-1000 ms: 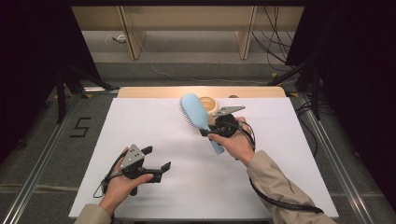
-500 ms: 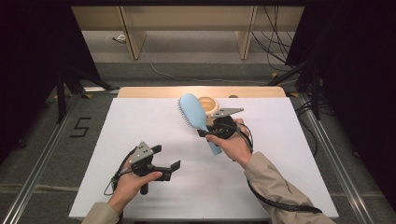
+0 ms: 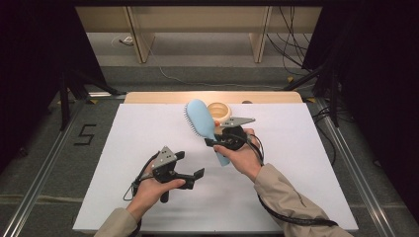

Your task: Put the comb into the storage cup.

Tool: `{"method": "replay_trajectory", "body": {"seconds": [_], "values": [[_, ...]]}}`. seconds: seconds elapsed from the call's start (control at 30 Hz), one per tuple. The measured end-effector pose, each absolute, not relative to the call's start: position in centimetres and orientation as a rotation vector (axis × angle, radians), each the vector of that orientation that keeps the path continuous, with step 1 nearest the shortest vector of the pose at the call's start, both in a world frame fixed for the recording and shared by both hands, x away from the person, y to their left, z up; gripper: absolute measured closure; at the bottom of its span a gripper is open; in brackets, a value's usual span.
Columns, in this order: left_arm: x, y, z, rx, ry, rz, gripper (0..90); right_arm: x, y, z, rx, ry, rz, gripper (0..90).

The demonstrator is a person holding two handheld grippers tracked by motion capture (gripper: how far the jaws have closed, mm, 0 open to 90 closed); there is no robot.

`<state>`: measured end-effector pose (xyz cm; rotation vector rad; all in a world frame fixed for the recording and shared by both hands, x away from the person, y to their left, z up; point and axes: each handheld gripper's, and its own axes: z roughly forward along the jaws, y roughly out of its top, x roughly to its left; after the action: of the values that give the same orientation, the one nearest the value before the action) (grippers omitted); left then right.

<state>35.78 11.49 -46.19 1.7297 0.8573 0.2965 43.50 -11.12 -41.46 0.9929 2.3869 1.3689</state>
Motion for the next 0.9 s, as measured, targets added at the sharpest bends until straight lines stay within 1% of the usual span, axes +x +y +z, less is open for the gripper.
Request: {"method": "replay_trajectory", "body": {"seconds": [0.37, 0.9], "values": [[36.1, 9.6, -46.4, 1.746, 0.834, 0.259, 4.1, 42.8, -10.1, -41.7, 0.978, 2.386, 1.399, 70.2], [36.4, 8.7, -46.8, 1.74, 0.843, 0.237, 7.8, 41.6, -8.6, -41.8, 0.954, 2.401, 1.43, 70.2]]}}
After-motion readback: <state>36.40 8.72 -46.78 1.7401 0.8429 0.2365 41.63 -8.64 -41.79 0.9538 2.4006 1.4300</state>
